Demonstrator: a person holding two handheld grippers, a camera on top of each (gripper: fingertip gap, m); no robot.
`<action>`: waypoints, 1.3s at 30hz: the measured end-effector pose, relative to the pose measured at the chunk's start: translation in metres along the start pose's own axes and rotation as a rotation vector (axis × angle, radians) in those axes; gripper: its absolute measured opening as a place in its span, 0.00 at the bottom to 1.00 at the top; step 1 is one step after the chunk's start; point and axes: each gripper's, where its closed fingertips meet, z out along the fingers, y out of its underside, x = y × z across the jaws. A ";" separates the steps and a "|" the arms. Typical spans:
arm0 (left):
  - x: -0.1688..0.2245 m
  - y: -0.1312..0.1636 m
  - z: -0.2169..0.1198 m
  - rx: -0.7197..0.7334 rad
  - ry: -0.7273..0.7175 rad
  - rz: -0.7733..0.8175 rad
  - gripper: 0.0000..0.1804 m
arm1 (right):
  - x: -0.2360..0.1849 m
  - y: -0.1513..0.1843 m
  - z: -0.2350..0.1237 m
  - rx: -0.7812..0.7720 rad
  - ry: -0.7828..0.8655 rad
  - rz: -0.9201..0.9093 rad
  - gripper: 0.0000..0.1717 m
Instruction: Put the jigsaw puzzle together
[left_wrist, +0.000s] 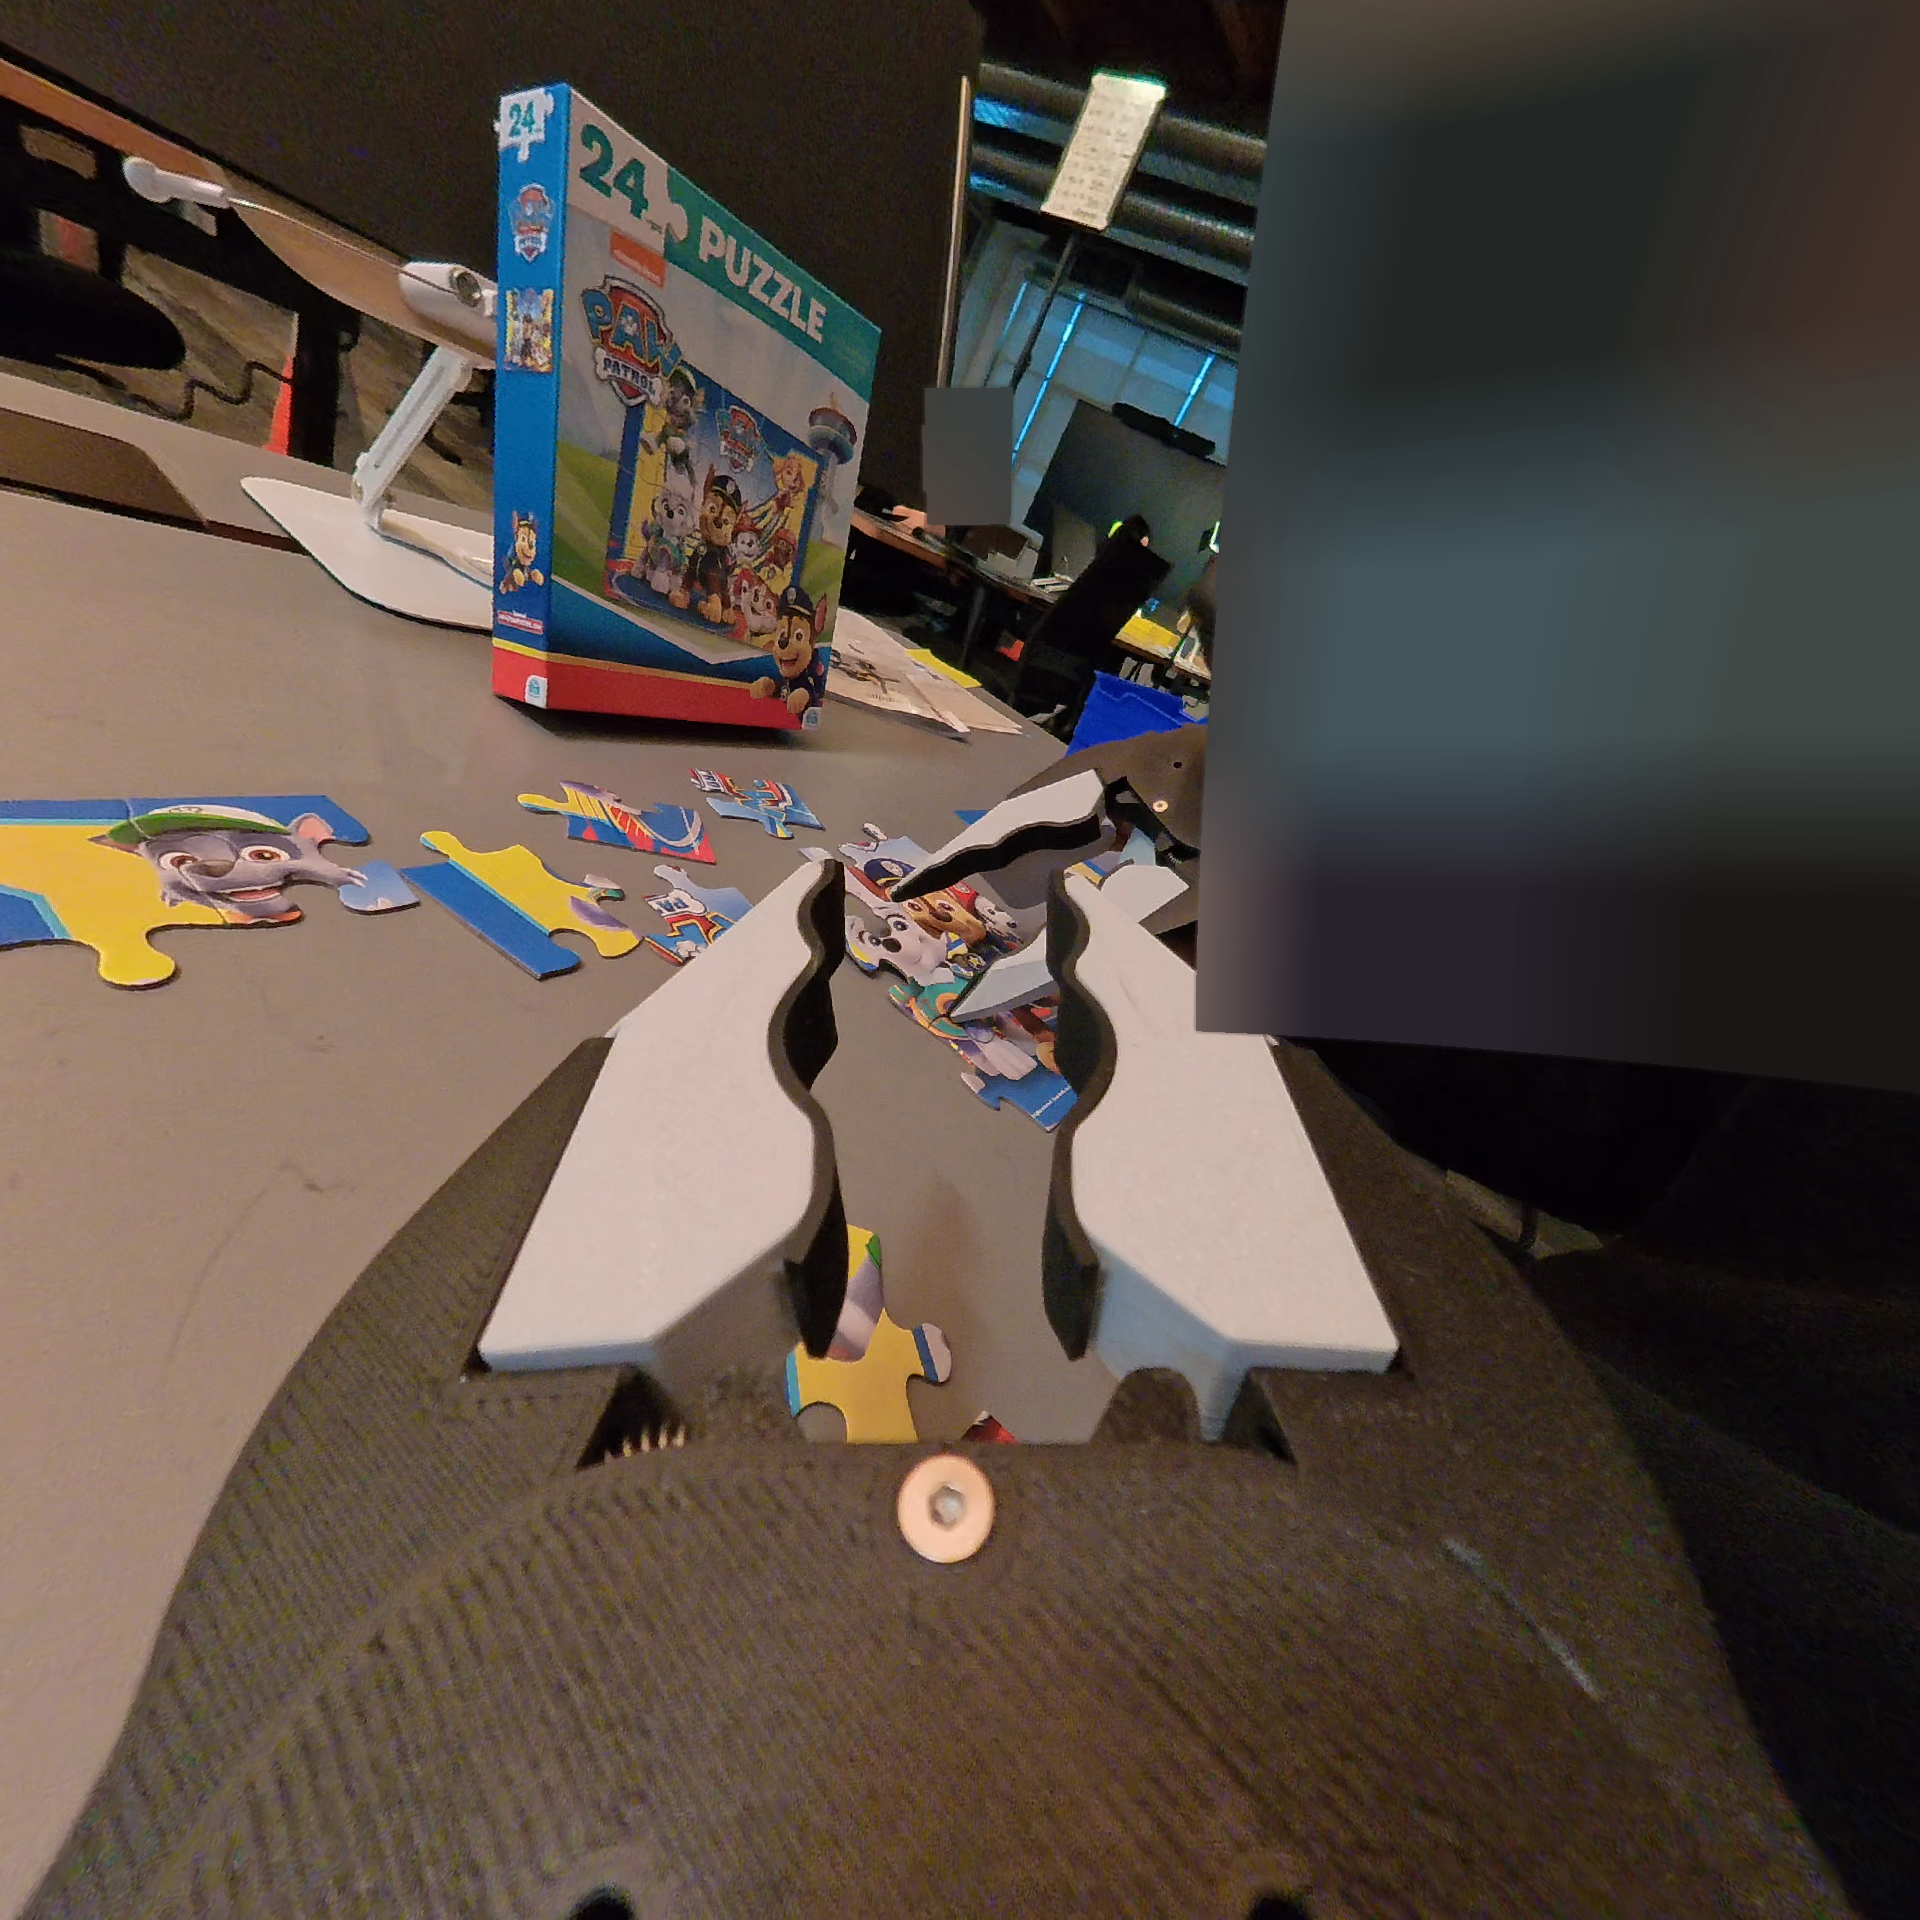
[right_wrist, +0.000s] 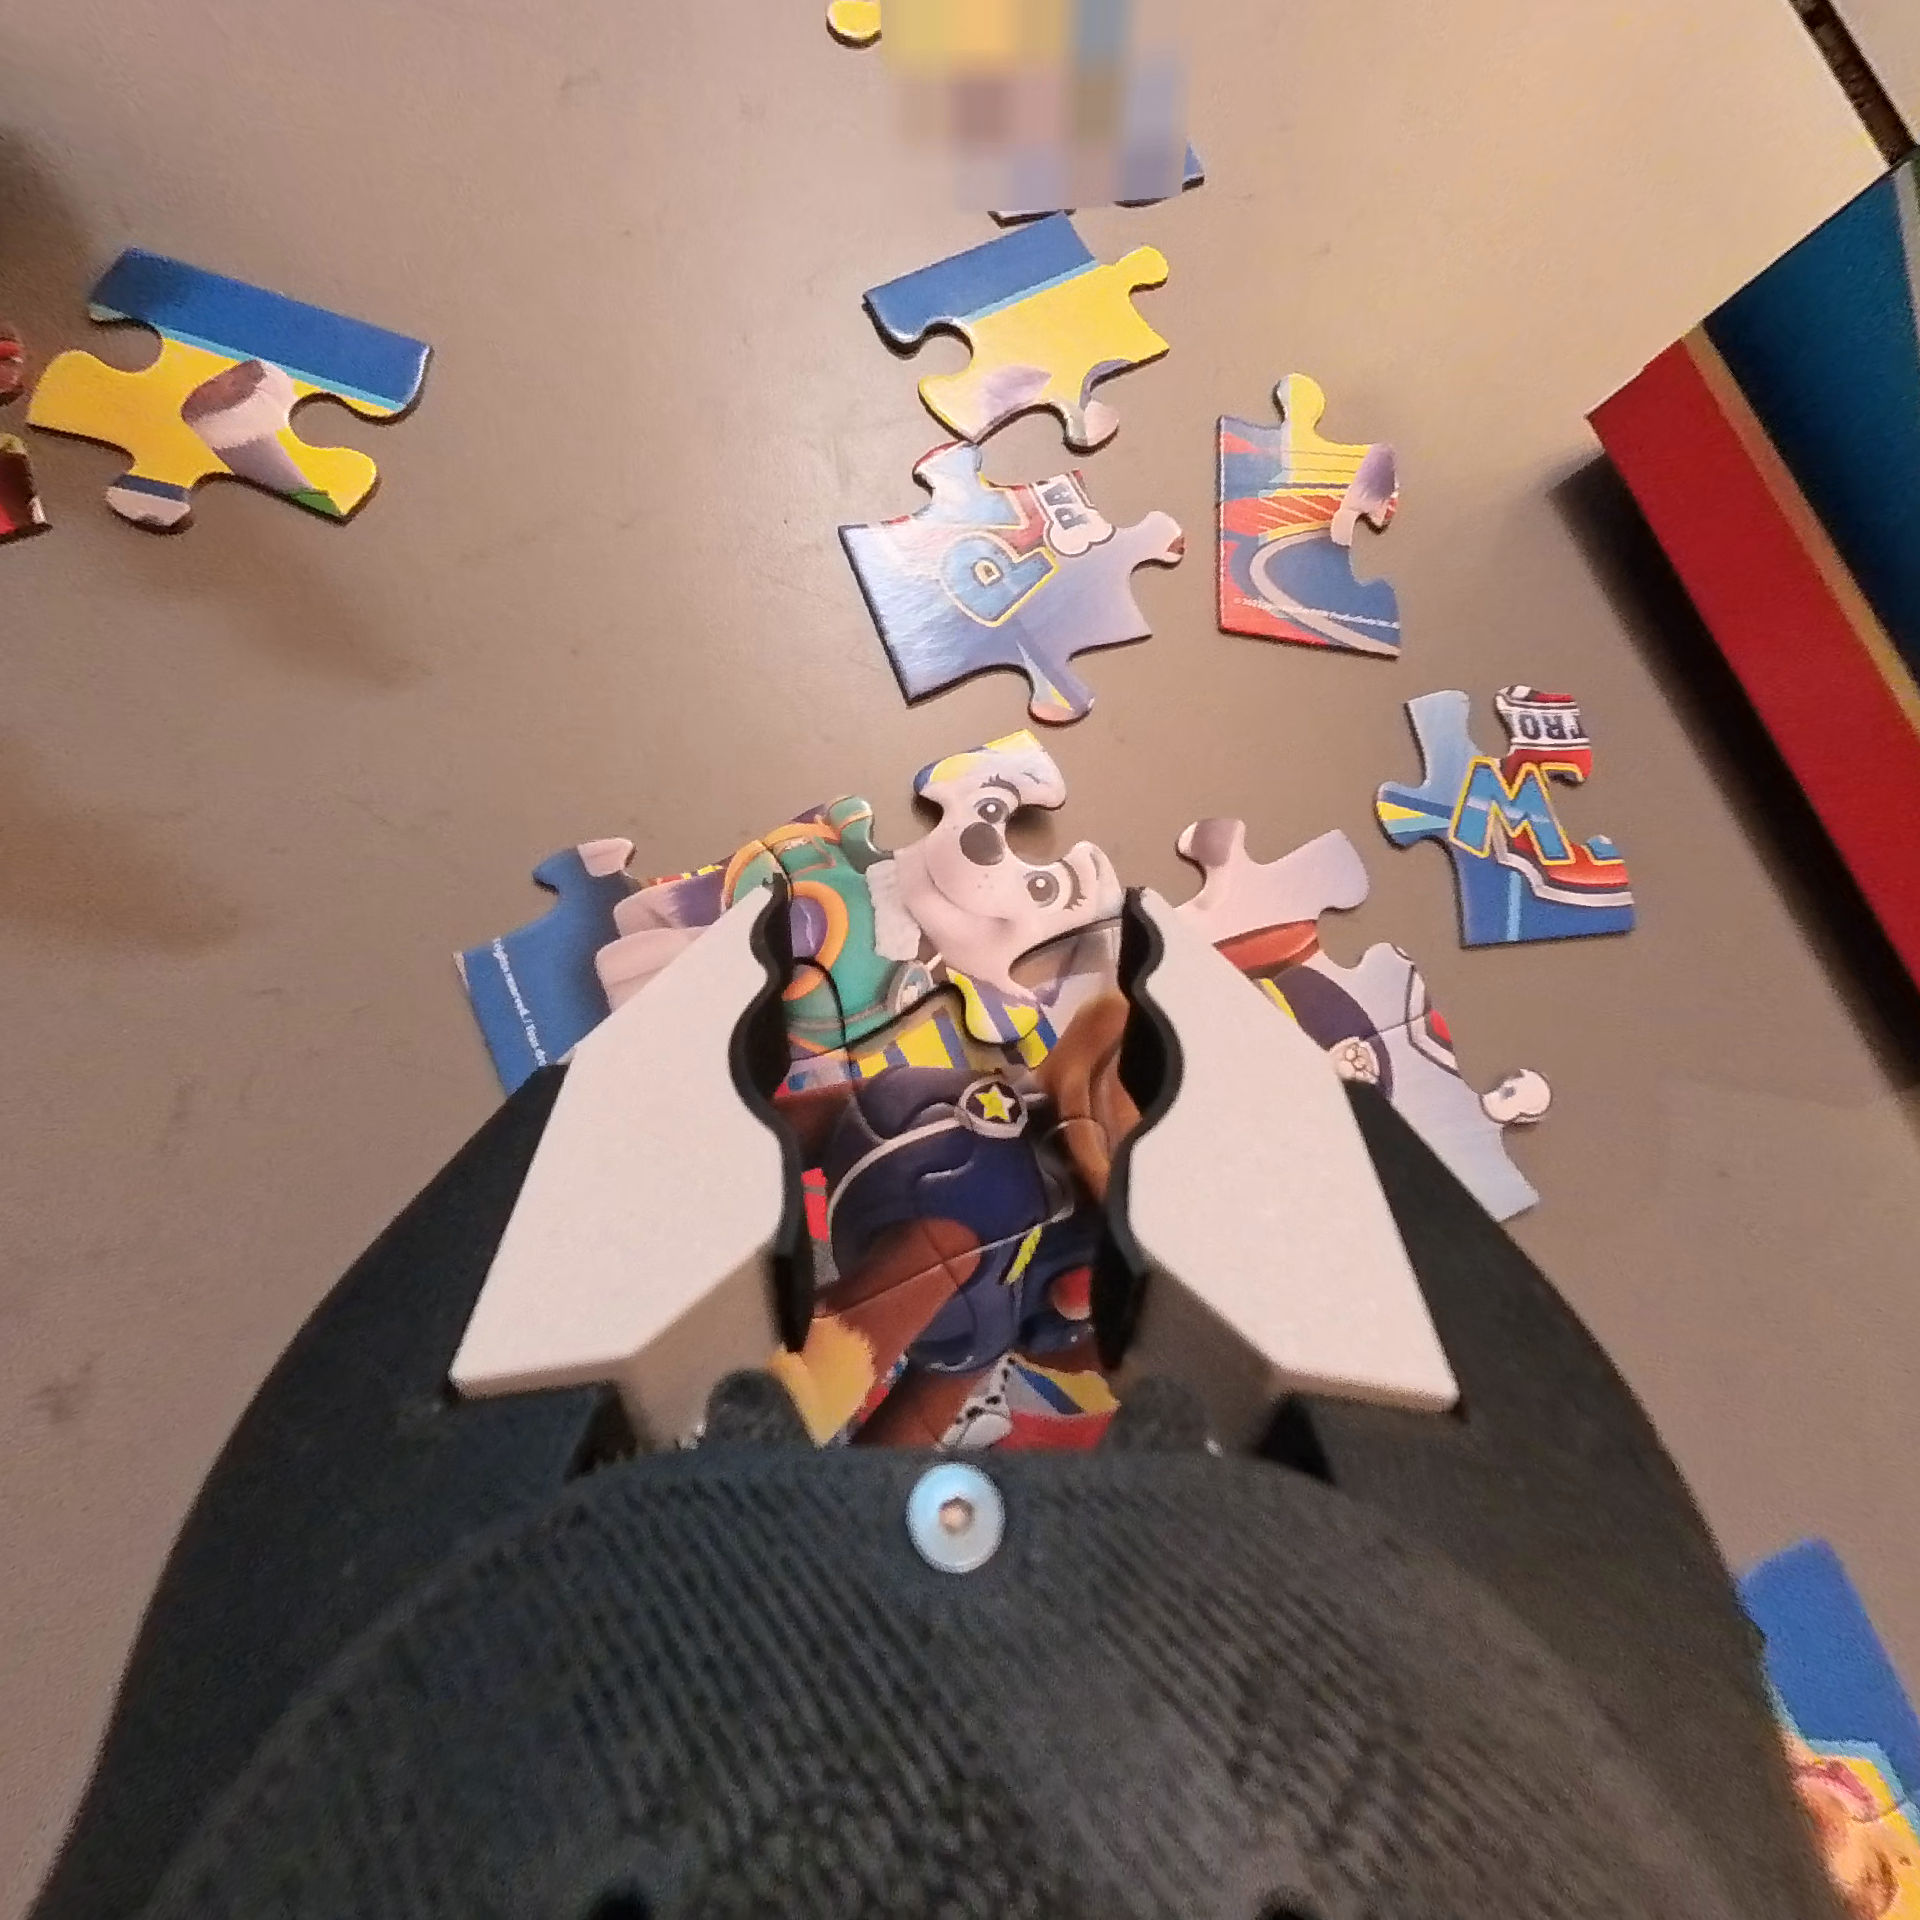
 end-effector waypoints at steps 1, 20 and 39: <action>0.000 0.000 0.000 0.001 0.000 0.000 0.21 | 0.000 0.000 0.000 0.001 0.002 -0.001 0.36; 0.000 0.000 0.000 0.002 -0.001 -0.004 0.21 | -0.004 0.000 -0.009 -0.004 0.000 0.075 0.00; -0.001 0.000 0.000 0.002 0.001 -0.010 0.21 | 0.014 0.008 -0.014 -0.026 0.048 0.185 0.00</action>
